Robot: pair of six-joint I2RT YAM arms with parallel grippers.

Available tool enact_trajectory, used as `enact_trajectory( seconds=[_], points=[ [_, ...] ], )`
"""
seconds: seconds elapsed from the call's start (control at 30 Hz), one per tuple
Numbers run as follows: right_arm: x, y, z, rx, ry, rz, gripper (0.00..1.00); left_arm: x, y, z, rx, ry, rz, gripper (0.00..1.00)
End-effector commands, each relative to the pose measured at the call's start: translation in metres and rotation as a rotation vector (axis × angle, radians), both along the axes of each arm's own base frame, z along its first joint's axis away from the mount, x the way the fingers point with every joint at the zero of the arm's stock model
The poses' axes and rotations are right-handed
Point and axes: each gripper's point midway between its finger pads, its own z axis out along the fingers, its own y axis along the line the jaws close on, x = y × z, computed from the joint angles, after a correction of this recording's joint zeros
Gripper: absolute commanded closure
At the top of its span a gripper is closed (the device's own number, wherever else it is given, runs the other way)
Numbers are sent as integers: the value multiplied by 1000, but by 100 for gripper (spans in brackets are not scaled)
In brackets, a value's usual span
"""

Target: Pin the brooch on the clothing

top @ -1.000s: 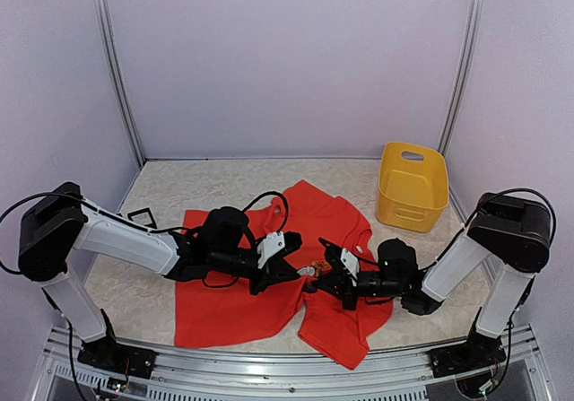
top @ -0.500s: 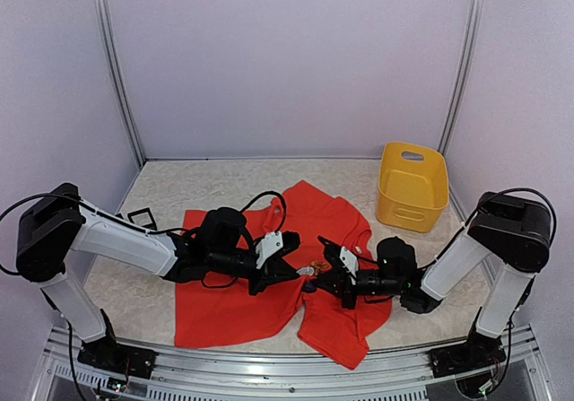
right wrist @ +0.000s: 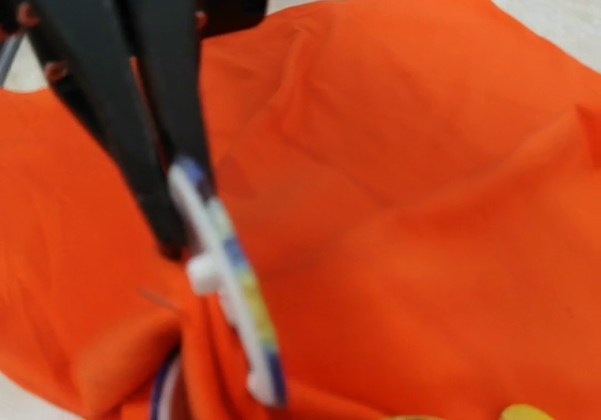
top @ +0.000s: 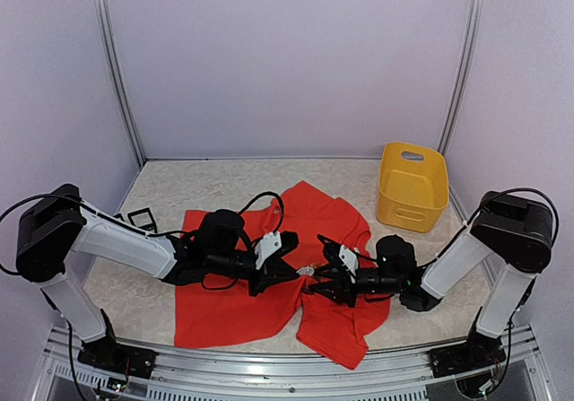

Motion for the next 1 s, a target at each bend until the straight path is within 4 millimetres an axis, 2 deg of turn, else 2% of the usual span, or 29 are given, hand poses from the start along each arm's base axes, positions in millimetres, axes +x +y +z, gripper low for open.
enact_trajectory(
  seconds=[0.0, 0.07, 0.2, 0.43, 0.63, 0.77, 0.97],
  points=[
    [-5, -3, 22, 54, -33, 20, 51, -5, -5, 13, -33, -36, -16, 100],
    [-7, 1, 24, 66, -28, 46, 47, -6, -5, 11, -29, -34, -22, 100],
    [-8, 9, 27, 96, -35, 87, 46, -6, -6, 13, -31, -37, -22, 100],
    [-10, 16, 31, 135, -11, 114, 63, -8, -8, 13, -31, -36, -35, 100],
    [-12, 18, 32, 155, 16, 131, 66, -9, -7, 13, -28, -39, -36, 100],
    [-8, 17, 34, 172, 27, 113, 81, -10, -7, 14, -31, -42, -38, 100],
    [-3, 14, 43, 218, 41, 95, 86, -14, -8, 12, -16, -59, -53, 100]
  ],
)
